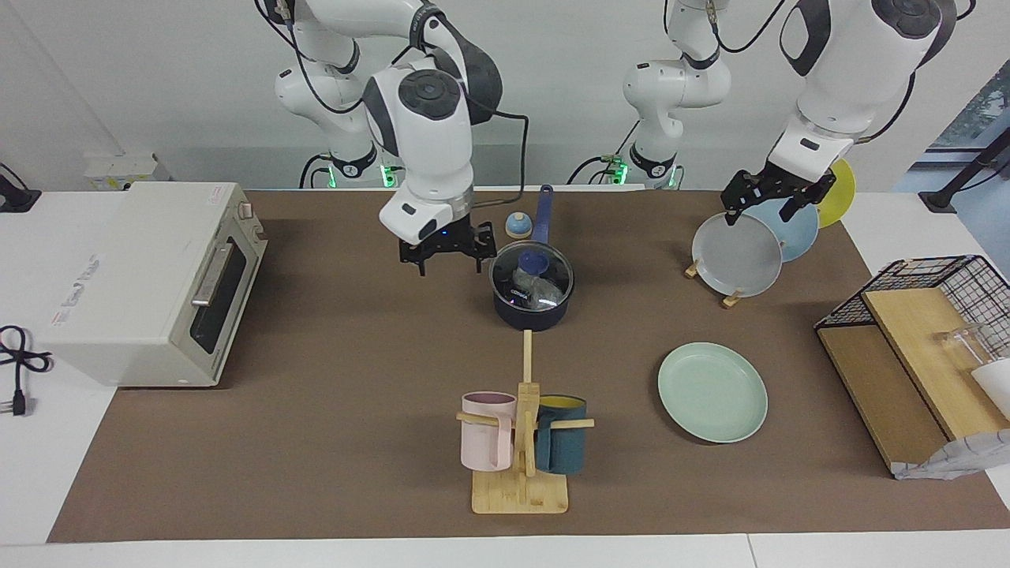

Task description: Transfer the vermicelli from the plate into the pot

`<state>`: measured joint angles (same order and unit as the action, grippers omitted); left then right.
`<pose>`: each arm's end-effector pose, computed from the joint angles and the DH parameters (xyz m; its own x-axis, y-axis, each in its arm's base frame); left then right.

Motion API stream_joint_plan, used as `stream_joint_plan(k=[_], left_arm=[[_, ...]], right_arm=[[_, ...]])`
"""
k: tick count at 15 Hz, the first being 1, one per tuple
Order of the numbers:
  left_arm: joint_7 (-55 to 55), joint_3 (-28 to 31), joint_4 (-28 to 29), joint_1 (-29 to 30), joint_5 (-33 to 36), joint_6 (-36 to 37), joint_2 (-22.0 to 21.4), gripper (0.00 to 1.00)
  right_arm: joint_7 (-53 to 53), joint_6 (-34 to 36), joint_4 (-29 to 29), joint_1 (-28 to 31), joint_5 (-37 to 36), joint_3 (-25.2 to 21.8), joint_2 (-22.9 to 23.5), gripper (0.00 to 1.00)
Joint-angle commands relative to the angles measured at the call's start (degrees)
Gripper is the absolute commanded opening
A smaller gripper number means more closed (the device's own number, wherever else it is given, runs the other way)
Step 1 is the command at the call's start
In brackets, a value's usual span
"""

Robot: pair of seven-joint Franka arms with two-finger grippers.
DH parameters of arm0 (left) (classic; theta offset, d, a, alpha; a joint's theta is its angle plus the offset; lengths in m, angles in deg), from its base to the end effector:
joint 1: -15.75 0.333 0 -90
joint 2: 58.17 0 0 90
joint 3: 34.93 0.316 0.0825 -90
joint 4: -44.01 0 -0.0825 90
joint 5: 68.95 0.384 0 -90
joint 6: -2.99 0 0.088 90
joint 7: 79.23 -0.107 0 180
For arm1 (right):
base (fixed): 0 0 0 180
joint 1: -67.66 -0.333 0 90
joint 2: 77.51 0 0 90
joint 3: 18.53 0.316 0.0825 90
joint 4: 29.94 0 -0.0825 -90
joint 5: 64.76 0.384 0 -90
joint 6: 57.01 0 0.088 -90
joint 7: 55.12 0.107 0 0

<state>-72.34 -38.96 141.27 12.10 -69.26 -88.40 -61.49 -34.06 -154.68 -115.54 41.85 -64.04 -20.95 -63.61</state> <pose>0.5310 -0.0732 0.5983 0.9989 -0.0132 -0.0445 -0.0134 -0.9999 -0.0040 0.5793 0.2549 0.5283 0.9987 0.0397 -0.0304 0.0400 -0.9992 0.0093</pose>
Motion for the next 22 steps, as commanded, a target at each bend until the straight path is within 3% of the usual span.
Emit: stream_joint_plan(k=[1, 5, 9, 12, 22], left_arm=[[0.1, 0.2, 0.3, -0.6, -0.3, -0.1, -0.1, 1.00], [0.1, 0.2, 0.3, -0.6, -0.3, 0.0, -0.1, 1.00], [0.1, 0.2, 0.3, -0.5, -0.9, -0.2, -0.1, 1.00], [0.1, 0.2, 0.3, -0.6, -0.9, -0.1, -0.1, 1.00], [0.1, 0.2, 0.2, -0.7, -0.9, 0.2, -0.1, 1.00]], right_arm=[[-6.8, 6.3, 2.8, 6.6, -0.3, 0.3, -2.9, 1.00], [-14.2, 10.9, 2.1, 14.5, -0.5, 0.3, -8.4, 1.00], [-17.3, 13.6, -0.7, 20.0, -0.3, 0.4, -10.1, 1.00], [-25.3, 13.0, -1.7, 21.9, -0.4, 0.4, -10.5, 1.00], [-26.4, 11.9, -9.7, 23.7, -3.9, 0.1, -16.4, 1.00]])
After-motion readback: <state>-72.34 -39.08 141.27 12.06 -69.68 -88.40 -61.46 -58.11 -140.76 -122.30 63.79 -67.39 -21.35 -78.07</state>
